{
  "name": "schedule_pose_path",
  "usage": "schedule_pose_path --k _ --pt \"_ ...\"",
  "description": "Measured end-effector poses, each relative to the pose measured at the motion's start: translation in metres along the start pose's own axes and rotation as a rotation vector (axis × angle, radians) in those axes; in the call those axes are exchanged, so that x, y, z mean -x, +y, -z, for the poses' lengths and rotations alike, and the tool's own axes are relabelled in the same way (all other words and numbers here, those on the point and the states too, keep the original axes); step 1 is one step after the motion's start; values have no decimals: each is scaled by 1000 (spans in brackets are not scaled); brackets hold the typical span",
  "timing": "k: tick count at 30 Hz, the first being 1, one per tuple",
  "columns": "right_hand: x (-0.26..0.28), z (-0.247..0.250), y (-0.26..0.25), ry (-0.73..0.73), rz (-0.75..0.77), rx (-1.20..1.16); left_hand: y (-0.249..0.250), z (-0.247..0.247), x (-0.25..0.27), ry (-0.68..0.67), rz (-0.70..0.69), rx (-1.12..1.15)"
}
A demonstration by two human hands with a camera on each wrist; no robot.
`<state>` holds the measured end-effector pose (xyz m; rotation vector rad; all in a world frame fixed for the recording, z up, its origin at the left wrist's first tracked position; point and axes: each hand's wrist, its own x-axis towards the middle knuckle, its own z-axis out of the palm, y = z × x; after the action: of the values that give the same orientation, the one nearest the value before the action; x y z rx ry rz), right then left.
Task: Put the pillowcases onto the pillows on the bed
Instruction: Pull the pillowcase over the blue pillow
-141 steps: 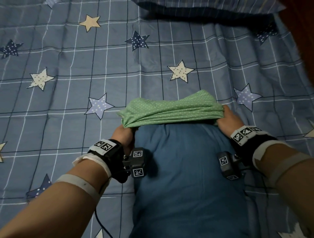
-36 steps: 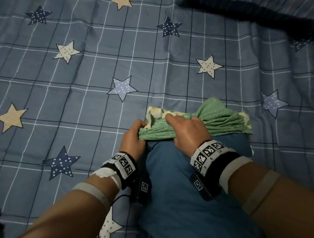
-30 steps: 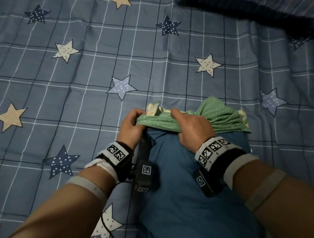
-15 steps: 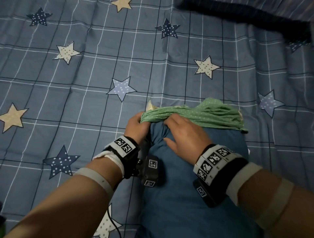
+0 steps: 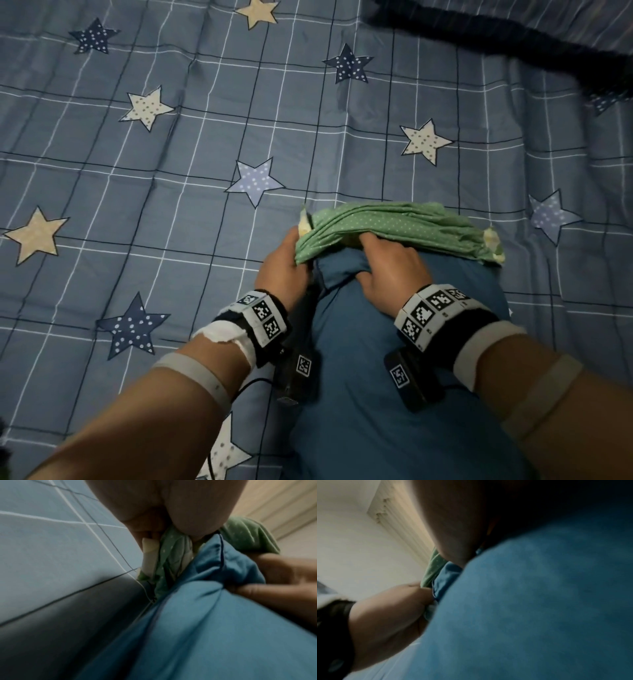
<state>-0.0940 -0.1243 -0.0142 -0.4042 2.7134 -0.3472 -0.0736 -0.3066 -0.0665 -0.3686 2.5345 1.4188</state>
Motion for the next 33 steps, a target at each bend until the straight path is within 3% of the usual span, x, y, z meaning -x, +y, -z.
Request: schedule_pose_path --k 3,5,7,12,16,19,25,29,33 --pt "-8 1 -8 12 -102 -70 9 -4 15 -84 -109 -279" --pt "-12 -2 -12 11 -163 -133 15 -9 25 -101 -144 -347" --pt "-13 -6 -14 -16 -206 -278 15 -11 31 -85 -112 -268" --pt "-17 -8 -19 -68 -359 -1320 1 -12 39 -88 36 -1" --pt "-14 -15 -19 -42 -383 -1539 -1 -16 43 -87 98 136" --pt "-9 -29 -13 -1 -449 -1526 -6 -19 41 -101 70 89" --pt "-7 -39 -8 -39 -600 -1391 -2 -26 40 -7 -70 -70" --pt "-11 -40 -10 11 -636 -1241 -1 -30 41 83 -163 -69" --pt "-5 -38 -11 34 -612 -914 -13 -27 37 191 10 27"
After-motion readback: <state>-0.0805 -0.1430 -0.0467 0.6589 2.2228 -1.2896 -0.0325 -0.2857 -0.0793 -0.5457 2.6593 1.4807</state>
